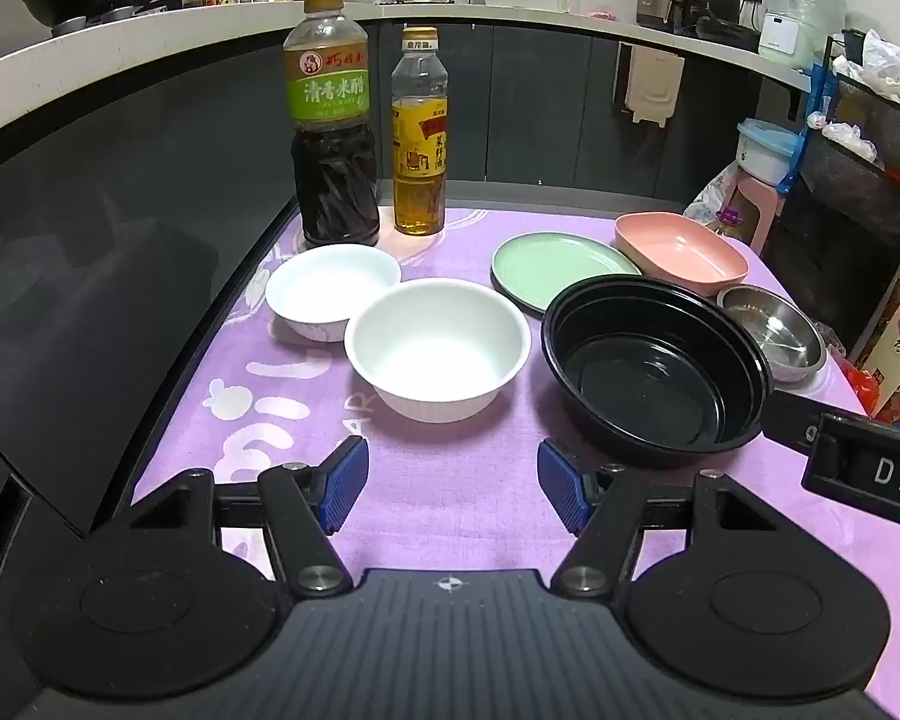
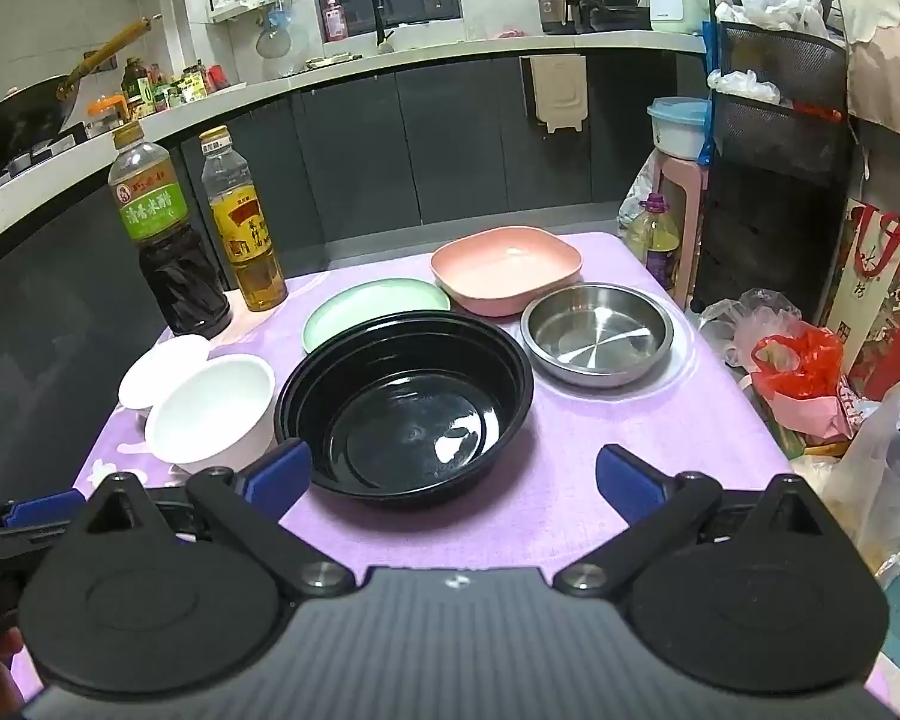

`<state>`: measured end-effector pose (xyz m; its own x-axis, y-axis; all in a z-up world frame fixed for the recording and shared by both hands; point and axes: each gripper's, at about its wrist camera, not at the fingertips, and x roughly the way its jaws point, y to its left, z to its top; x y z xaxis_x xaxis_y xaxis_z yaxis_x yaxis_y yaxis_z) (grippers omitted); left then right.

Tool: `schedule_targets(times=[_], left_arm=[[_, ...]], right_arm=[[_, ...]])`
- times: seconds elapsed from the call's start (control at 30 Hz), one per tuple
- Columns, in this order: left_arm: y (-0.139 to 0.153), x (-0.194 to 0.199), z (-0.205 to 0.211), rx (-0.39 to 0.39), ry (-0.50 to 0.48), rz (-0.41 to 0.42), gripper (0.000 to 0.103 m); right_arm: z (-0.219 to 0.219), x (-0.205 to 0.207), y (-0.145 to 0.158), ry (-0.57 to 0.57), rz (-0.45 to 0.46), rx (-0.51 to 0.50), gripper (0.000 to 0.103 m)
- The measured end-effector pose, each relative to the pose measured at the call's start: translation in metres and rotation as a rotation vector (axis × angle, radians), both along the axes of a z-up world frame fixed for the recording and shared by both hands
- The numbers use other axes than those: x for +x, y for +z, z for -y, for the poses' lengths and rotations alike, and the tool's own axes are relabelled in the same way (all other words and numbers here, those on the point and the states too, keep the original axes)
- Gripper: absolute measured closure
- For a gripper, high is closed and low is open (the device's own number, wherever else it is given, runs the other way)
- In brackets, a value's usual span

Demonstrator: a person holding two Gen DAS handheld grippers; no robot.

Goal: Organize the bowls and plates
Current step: 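Move both tools toward the rim of the large black bowl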

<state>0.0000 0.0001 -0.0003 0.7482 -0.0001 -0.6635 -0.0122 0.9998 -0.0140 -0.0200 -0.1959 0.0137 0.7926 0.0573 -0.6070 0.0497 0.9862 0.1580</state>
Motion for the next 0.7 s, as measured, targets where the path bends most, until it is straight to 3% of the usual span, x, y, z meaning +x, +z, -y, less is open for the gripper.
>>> schedule_targets(times=[0.37, 0.7], left_arm=[[-0.001, 0.006, 0.003, -0.012, 0.006, -0.033, 0.044], [-0.005, 0.015, 0.006, -0.005, 0.014, -0.011, 0.044]], right_arm=[[0.001, 0.006, -0.002, 0.012, -0.019, 0.016, 0.033], [0.008, 0.014, -0.005, 0.015, -0.028, 0.028, 0.034]])
